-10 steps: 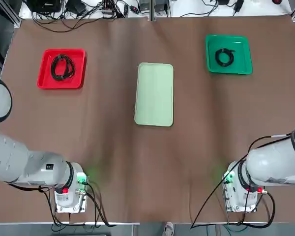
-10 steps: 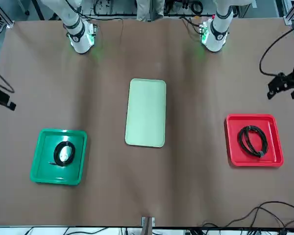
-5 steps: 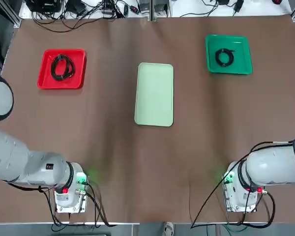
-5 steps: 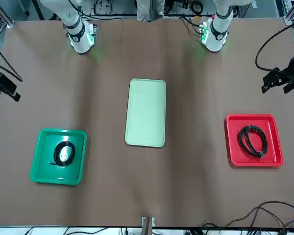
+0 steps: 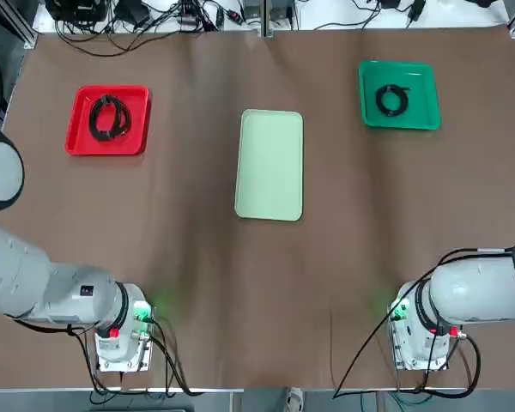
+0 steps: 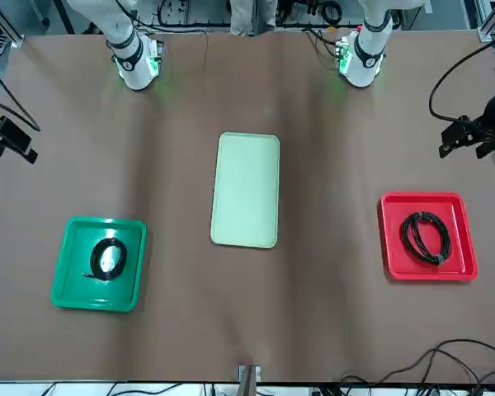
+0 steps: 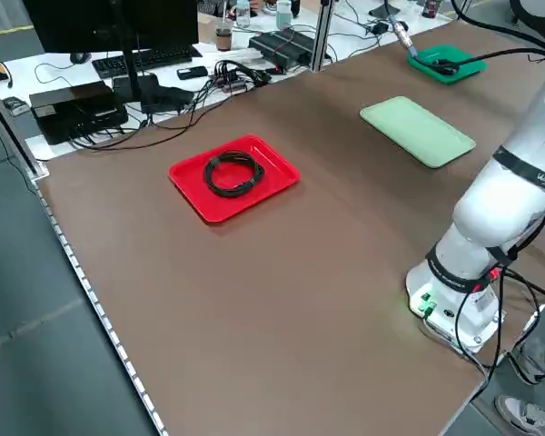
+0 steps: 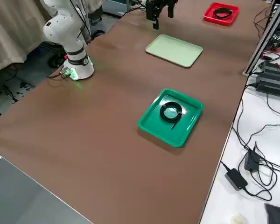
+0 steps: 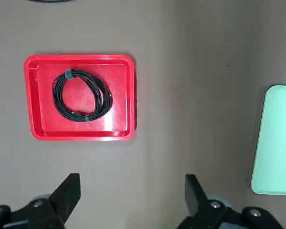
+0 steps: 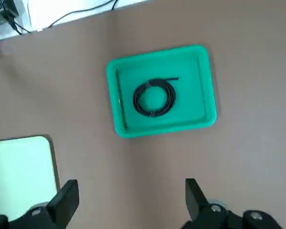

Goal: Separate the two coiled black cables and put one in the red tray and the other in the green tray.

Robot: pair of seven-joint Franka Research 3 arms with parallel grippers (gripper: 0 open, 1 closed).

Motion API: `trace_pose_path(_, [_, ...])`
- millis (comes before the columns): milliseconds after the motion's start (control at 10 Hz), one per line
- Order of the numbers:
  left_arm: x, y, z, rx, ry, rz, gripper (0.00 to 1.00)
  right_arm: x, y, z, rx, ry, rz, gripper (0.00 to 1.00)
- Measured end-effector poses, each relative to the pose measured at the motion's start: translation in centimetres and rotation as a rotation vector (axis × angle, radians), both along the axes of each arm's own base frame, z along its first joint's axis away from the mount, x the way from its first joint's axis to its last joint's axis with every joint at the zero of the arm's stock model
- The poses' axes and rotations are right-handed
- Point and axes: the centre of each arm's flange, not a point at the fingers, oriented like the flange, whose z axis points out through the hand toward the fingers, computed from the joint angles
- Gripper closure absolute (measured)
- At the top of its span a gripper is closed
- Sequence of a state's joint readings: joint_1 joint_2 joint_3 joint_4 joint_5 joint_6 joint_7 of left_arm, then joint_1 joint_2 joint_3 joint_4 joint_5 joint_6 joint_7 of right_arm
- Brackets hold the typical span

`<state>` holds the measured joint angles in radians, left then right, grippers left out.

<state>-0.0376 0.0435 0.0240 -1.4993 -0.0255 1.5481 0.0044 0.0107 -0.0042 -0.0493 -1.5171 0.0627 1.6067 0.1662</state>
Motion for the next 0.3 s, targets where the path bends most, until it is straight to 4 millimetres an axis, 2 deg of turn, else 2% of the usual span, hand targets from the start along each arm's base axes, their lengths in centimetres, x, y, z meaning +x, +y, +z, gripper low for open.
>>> trace_pose_path(300, [0.0, 0.01, 0.0, 0.0, 0.0, 0.0, 0.03, -0.04, 0.01, -0.04, 0.0, 0.004, 0.001, 0.01])
